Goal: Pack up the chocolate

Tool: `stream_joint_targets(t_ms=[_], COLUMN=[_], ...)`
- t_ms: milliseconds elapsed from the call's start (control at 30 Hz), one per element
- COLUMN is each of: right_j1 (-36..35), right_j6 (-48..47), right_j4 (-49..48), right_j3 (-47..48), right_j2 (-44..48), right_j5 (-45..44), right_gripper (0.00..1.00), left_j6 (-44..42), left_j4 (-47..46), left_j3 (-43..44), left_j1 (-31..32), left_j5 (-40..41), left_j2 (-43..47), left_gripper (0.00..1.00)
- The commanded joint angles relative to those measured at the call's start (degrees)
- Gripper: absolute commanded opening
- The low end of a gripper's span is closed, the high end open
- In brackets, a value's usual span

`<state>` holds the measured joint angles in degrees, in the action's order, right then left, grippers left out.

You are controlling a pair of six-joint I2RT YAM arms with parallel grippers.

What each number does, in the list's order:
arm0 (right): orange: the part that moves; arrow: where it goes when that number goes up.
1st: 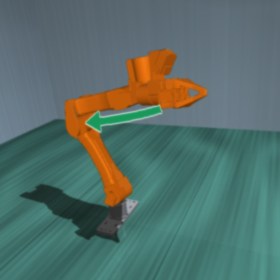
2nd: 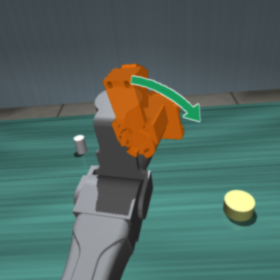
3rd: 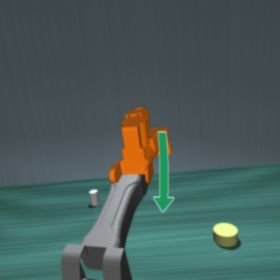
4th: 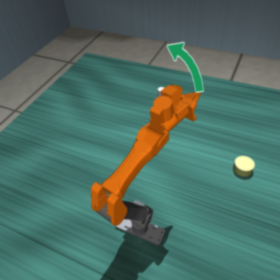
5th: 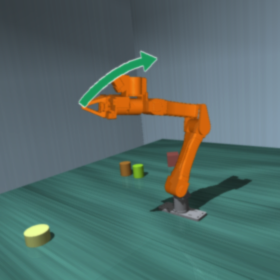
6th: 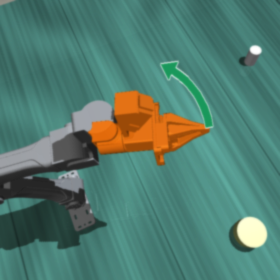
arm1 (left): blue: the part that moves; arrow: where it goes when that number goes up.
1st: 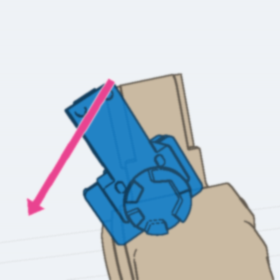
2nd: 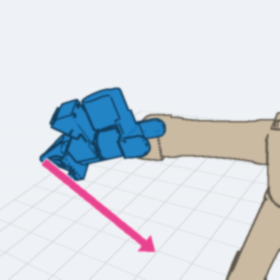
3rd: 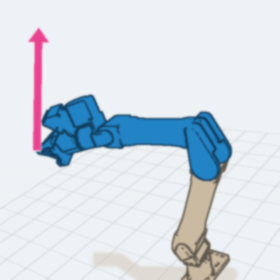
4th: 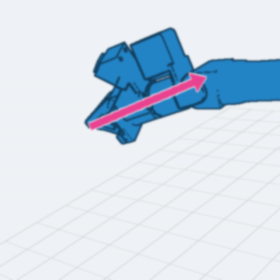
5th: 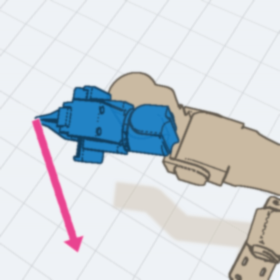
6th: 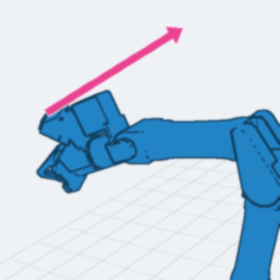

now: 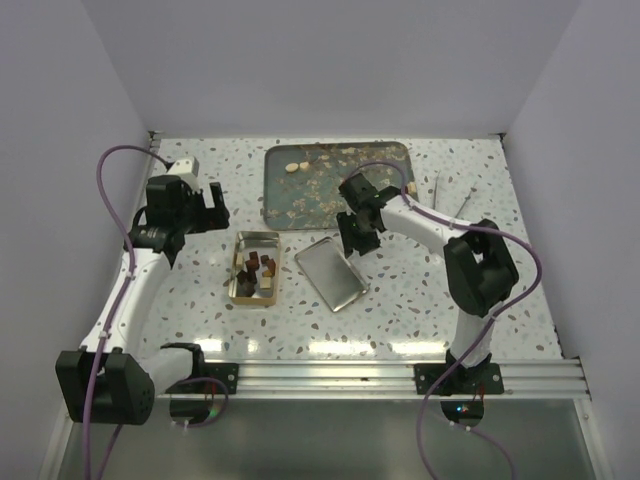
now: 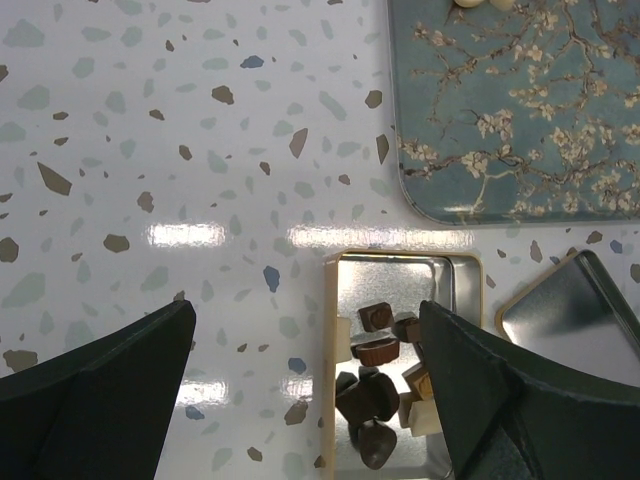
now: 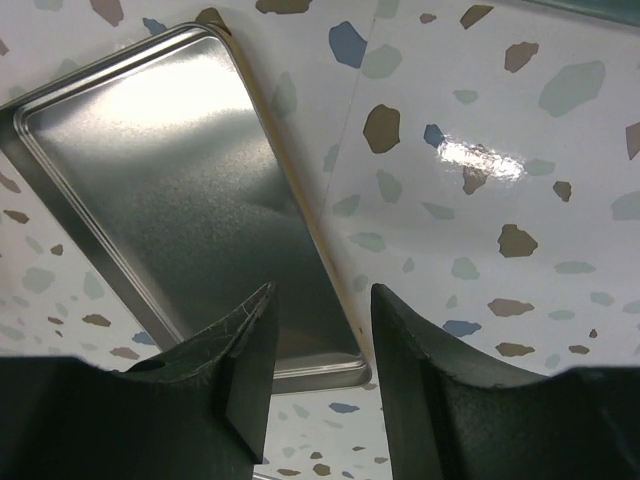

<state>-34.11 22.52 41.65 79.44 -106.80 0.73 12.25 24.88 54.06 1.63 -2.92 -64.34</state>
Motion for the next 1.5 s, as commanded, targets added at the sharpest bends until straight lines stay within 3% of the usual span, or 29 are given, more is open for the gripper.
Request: stream_joint_targets(t_ms=[0,333,467,667,767,867,1133,1300,1467], right_j1=[-0.3,-1.0,-1.0,-1.1,-1.0,-1.0,-1.0,-1.1,-1.1], right_j6=[1.4,0.9,0.7,-0.1,-0.7,-1.4,-2.0,-1.8,-1.1], right_j4=[-3.4,-6.2,-7.3,-7.7,-6.8,-5.0,2.1,8.8,12.9], right_j3=[-1.9,-4.2,-5.3,-6.1,-6.2,-6.1,-2.0,5.6,13.4], right_j2=[0.1,-2.4,-3.7,-5.5,-6.1,-5.9,-0.3,2.8,4.1], right_j5=[-2.5,-1.8,-1.2,-0.9,-0.9,-1.1,0.8,1.9,2.5], right_gripper=[0.45,0.44,0.4,0.26,0.1,0.0,0.0,0.0,0.0], left_j6=[-0.7,-0.1,0.2,0.4,0.0,-0.9,-1.9,2.2,5.5], left_j4=[0.1,0.0,0.1,0.1,0.1,-0.8,-5.1,-10.1,-13.3], left_j3=[-1.4,-2.8,-2.6,-1.9,-1.0,-0.2,0.4,-0.8,-2.1], left_j1=[-0.4,-0.4,-0.4,-0.4,-0.4,-0.4,-0.3,0.5,1.7], left_j5=[-1.4,-2.0,-2.9,-3.4,-4.8,-7.9,-23.3,-33.3,-37.9], left_j2=[1.8,2.4,2.2,2.1,2.1,2.1,1.6,1.1,0.4], left_gripper=[1.0,1.0,1.0,1.0,1.0,1.0,1.0,1.0,1.0])
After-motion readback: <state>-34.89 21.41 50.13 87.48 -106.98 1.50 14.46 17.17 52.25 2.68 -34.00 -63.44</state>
